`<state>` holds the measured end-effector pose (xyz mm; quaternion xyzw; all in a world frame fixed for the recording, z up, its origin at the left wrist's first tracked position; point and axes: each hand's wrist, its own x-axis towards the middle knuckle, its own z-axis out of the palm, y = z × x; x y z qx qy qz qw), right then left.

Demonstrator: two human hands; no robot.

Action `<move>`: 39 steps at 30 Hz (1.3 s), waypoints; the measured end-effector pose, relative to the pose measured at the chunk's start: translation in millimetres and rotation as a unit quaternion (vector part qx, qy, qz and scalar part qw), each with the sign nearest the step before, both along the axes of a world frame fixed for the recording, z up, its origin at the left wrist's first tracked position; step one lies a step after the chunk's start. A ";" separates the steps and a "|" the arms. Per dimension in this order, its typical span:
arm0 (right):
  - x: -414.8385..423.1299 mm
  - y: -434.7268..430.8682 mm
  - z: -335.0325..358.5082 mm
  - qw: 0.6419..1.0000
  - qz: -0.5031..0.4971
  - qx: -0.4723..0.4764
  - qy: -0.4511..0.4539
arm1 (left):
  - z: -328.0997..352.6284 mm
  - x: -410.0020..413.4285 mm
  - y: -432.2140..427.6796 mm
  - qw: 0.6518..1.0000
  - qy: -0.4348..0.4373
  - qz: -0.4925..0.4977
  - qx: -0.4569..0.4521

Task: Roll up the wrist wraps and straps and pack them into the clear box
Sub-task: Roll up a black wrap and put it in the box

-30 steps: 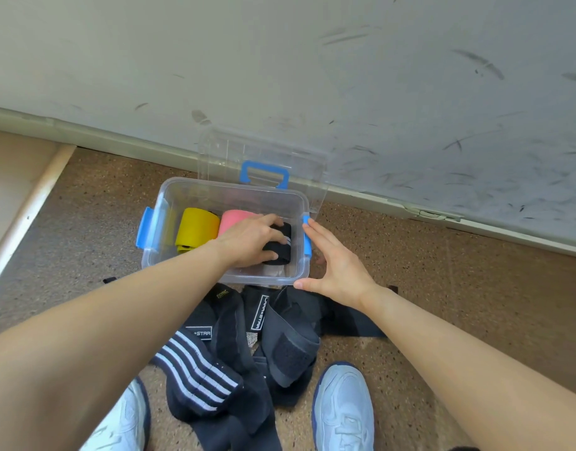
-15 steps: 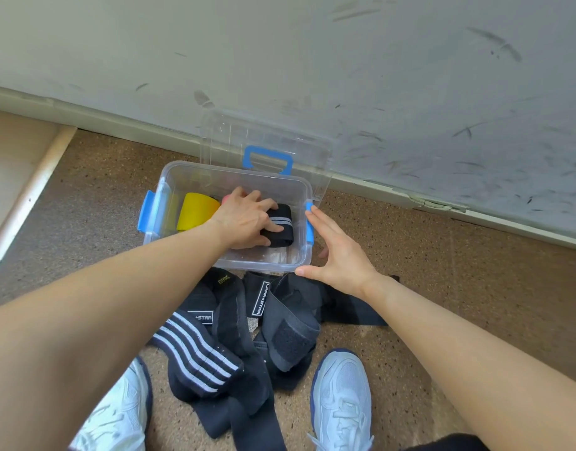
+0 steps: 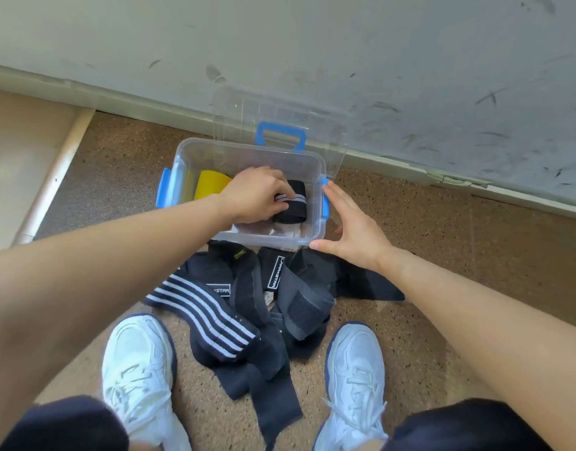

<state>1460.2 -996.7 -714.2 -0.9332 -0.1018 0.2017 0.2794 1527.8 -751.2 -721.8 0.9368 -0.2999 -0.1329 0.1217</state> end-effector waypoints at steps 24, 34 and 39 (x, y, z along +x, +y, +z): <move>-52.8 -58.6 35.3 0.953 -0.031 -0.271 0.134 | -33.2 -139.7 40.6 0.972 0.011 -0.154 0.176; -21.4 -52.2 67.4 0.950 0.052 -0.159 0.265 | -13.2 -132.6 -15.9 0.993 0.043 -0.017 -0.113; -15.5 -26.2 79.0 0.953 0.075 -0.082 0.283 | -6.8 -129.6 -33.0 0.978 0.147 -0.040 -0.141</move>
